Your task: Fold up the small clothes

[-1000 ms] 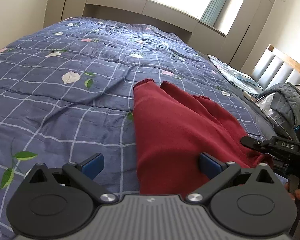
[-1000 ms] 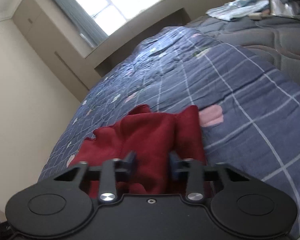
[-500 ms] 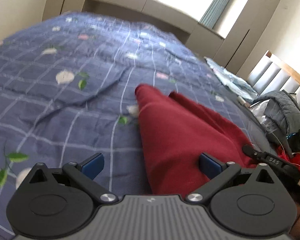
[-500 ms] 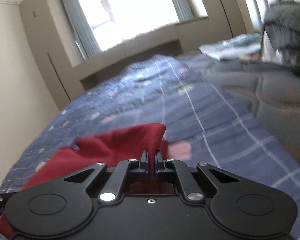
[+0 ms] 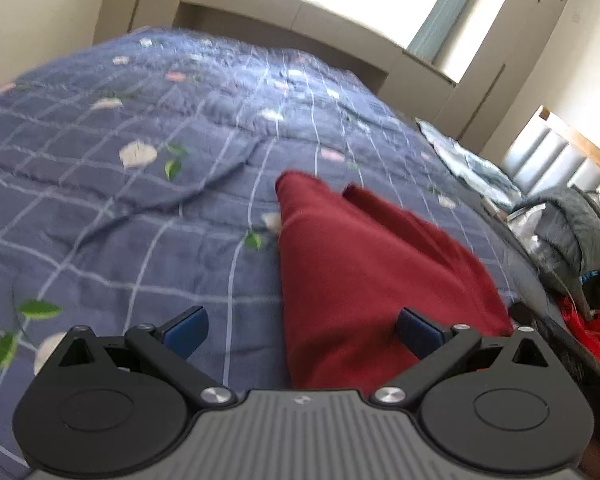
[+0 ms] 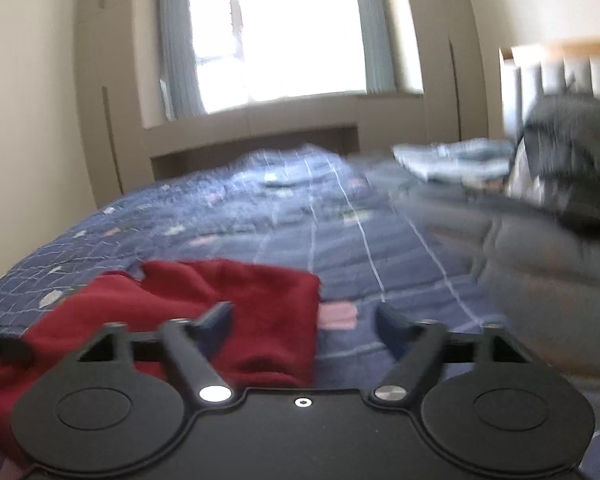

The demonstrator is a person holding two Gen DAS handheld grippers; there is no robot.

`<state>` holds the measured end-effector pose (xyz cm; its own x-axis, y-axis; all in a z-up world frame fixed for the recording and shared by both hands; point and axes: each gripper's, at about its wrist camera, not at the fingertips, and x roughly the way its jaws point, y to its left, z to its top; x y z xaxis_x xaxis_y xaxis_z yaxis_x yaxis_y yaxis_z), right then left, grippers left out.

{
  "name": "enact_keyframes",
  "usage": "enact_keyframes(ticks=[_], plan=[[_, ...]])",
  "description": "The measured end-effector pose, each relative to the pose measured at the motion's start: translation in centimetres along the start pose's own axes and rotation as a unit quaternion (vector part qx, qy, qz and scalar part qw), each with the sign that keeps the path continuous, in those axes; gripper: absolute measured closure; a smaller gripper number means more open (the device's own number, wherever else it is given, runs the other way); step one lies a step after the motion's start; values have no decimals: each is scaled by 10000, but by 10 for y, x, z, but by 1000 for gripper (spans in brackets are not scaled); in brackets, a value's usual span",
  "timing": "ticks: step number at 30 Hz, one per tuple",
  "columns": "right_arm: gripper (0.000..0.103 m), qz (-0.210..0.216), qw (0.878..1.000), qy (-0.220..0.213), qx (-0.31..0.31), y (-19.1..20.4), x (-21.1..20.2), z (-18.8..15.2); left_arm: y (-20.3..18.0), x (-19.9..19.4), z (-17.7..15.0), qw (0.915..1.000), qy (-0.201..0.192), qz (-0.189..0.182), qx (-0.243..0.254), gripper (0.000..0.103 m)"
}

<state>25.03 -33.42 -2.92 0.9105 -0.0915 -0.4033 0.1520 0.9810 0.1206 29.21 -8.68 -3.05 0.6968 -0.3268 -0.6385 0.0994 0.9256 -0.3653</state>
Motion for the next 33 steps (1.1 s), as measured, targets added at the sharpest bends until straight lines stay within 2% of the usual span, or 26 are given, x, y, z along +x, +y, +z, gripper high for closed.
enact_keyframes(ticks=[2,5,7,11,16,33], plan=[[6,111,9997,-100,-202,11,-11,-4,-5,-1,1,9999,-75,117,49,0],[3,210,9993,-73,-315,23,-22,-14,-10,3,-1,9991,23,366,216,1],[1,171,9992,12,-370,28,-24,-21,-10,3,-4,9989,-12,392,250,1],[1,-41,9986,249,-467,28,-21,-40,-10,5,-6,9987,59,418,268,1],[1,-91,9990,322,-285,24,-18,-48,-9,6,-8,9988,71,416,230,0],[1,-129,9996,182,-188,23,-23,-60,-11,5,-11,9987,96,455,230,0]])
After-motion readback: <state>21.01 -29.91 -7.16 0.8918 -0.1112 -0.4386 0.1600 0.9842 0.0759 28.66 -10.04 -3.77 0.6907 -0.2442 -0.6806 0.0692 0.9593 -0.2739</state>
